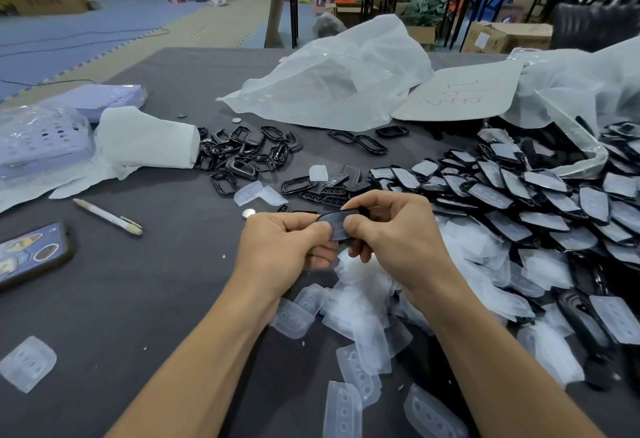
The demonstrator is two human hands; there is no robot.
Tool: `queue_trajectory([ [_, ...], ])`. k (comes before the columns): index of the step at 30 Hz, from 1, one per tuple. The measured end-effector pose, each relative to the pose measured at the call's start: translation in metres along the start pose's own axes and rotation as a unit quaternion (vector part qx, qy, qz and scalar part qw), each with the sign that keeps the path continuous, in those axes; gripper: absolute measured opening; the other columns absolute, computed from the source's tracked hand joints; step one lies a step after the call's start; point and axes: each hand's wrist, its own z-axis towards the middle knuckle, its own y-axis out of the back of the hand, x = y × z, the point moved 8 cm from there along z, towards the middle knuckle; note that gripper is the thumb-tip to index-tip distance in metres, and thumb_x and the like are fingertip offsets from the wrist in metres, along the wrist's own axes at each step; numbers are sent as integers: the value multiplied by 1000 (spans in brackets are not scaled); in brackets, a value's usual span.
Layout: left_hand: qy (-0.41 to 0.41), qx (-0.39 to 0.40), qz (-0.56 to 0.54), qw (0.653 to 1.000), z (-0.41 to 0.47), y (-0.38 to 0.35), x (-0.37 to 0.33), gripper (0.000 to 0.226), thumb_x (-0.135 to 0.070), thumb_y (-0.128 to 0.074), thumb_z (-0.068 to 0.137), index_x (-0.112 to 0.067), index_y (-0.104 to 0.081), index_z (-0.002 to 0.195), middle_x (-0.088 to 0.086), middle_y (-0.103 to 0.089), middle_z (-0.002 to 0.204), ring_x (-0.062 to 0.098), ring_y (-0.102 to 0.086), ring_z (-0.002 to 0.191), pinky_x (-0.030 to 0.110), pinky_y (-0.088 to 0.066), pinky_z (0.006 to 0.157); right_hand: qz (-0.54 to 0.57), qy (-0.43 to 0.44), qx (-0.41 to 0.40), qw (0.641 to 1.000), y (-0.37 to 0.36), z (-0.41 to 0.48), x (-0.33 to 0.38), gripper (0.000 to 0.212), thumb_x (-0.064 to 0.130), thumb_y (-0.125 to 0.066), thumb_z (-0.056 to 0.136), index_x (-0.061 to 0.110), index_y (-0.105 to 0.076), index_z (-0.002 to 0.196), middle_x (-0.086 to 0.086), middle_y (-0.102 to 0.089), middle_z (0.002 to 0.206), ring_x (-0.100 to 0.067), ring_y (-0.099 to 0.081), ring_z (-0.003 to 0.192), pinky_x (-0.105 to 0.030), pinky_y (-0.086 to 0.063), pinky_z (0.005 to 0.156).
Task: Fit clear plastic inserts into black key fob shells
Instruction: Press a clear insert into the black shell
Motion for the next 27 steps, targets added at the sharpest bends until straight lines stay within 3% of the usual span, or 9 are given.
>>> queue_trajectory([
  [7, -1, -18, 8, 1000, 1, 2, 2, 22, 3, -72, 90, -10, -83, 76, 12, -74, 64, 14, -68, 52, 21, -56, 52, -16, -16, 6, 1000, -3, -1, -1, 15, -6, -69, 86, 7, -74, 82, -8, -65, 55, -20, -57, 47, -25, -44, 44],
  [11, -21, -1, 9, 1000, 2, -4, 2, 12, -18, -78, 91, -26, -85, 85, 7, -80, 78, 15, -73, 66, 24, -60, 64, -8, -40, -16, 999, 16, 5, 0, 16, -10, -70, 84, 5, -74, 81, -11, -65, 54, -20, -56, 44, -24, -43, 41],
  [13, -21, -20, -9, 1000, 4, 1, 1, 5, -25, -82, 88, -29, -85, 88, 5, -80, 82, 14, -74, 69, 23, -60, 66, 27, -55, -79, 995, 46, 9, 2, 15, -11, -71, 84, 4, -74, 85, -12, -67, 58, -18, -58, 45, -23, -45, 41],
  [15, -21, -37, -10, 999, 6, 7, 2, 6, -23, -82, 86, -29, -85, 86, 5, -80, 81, 14, -73, 67, 23, -60, 66, 120, -80, -199, 969, 88, 9, -4, 13, -4, -74, 87, 1, -74, 99, -12, -71, 70, -14, -65, 49, -20, -50, 46],
  [18, -27, -54, -3, 998, 8, 9, 0, 13, -18, -80, 87, -28, -84, 80, 6, -79, 77, 14, -68, 61, 25, -60, 63, 196, -104, -354, 908, 136, 0, -18, 57, 13, -79, 89, 0, -55, 140, -15, -73, 102, -17, -76, 63, -25, -59, 57],
  [21, -29, -67, 3, 997, 10, 12, 1, 14, -17, -79, 87, -27, -84, 78, 7, -79, 75, 14, -66, 57, 22, -57, 58, -47, -92, -390, 915, 149, -6, -9, 84, 17, -72, 88, 15, -28, 160, 2, -78, 89, -11, -75, 58, -30, -58, 57],
  [22, -31, -69, 8, 997, 11, 13, 1, 14, -18, -79, 88, -28, -84, 79, 6, -79, 75, 13, -67, 57, 22, -56, 58, -133, -86, -386, 909, 146, -8, -2, 81, 17, -68, 88, 19, -29, 159, 5, -78, 90, -9, -75, 61, -29, -58, 60],
  [24, -36, -73, 24, 996, 12, 16, 2, 15, -18, -78, 88, -29, -83, 78, 5, -79, 75, 13, -67, 57, 22, -56, 58, -231, -80, -384, 890, 142, -12, 7, 70, 17, -63, 88, 22, -38, 153, -1, -77, 112, -18, -77, 88, -36, -60, 80],
  [27, -44, -81, 48, 995, 15, 20, 3, 17, -19, -77, 87, -30, -83, 77, 3, -78, 73, 13, -68, 56, 24, -56, 58, -273, -26, -372, 887, 125, -15, 23, 52, 8, -62, 90, 19, -55, 140, -5, -72, 128, -30, -71, 110, -48, -56, 99],
])
